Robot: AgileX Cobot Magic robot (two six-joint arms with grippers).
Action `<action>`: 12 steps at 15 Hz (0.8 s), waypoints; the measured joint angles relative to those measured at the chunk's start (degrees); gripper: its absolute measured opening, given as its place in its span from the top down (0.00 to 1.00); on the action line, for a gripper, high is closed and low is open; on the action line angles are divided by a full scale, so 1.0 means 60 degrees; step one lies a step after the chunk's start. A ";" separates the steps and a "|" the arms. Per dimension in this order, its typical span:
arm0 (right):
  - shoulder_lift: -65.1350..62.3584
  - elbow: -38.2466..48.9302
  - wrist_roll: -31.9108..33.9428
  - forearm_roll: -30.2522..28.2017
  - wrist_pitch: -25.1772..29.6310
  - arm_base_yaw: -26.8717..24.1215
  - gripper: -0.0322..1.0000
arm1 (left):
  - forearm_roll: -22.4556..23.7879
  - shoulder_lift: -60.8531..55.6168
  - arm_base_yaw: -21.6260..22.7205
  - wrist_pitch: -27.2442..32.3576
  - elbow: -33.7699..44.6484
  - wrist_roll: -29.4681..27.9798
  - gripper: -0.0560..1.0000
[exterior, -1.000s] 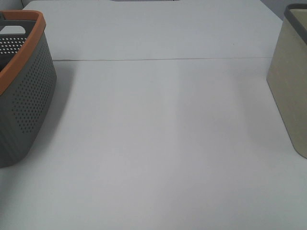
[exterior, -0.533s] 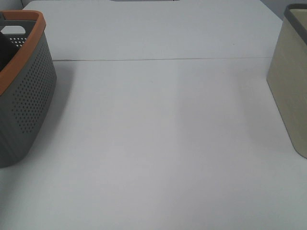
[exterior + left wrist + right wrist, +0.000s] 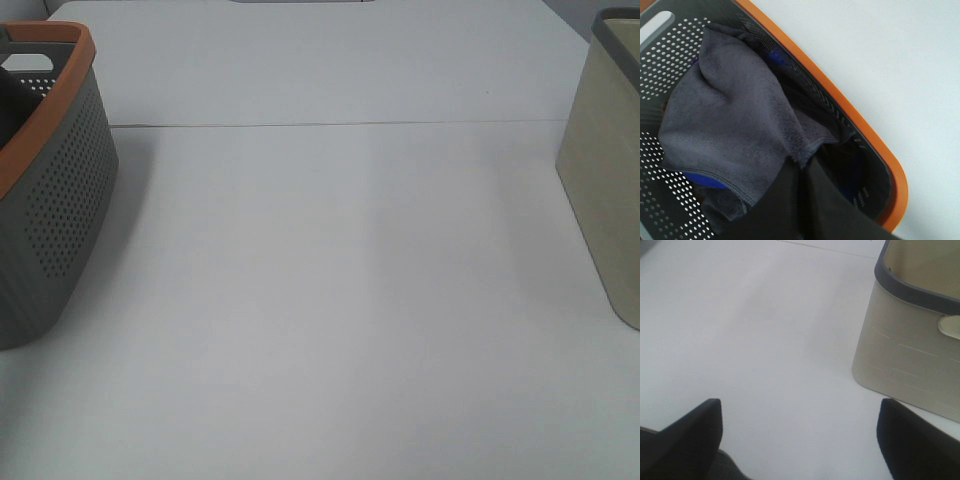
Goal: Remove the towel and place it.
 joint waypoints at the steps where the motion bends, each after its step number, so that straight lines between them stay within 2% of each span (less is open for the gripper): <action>1: 0.0000 0.0000 0.0000 0.0095 0.0000 0.0000 0.24 | 0.0000 0.0000 0.0000 0.0143 -0.0220 0.0000 0.95; 5: 0.0000 0.0000 0.0000 0.0162 0.0000 0.0000 0.24 | -0.0057 -0.0095 0.0000 0.0172 -0.1280 -0.0124 0.95; 8: 0.0926 -0.0162 -0.0306 0.0984 -0.0220 0.0000 0.24 | -0.0477 -0.0105 0.0000 0.0201 -0.2645 -0.0143 0.95; 12: 0.2989 -0.0621 -0.1079 0.2120 -0.1404 0.0000 0.24 | -0.1175 -0.0105 0.0000 0.0201 -0.3533 -0.0143 0.95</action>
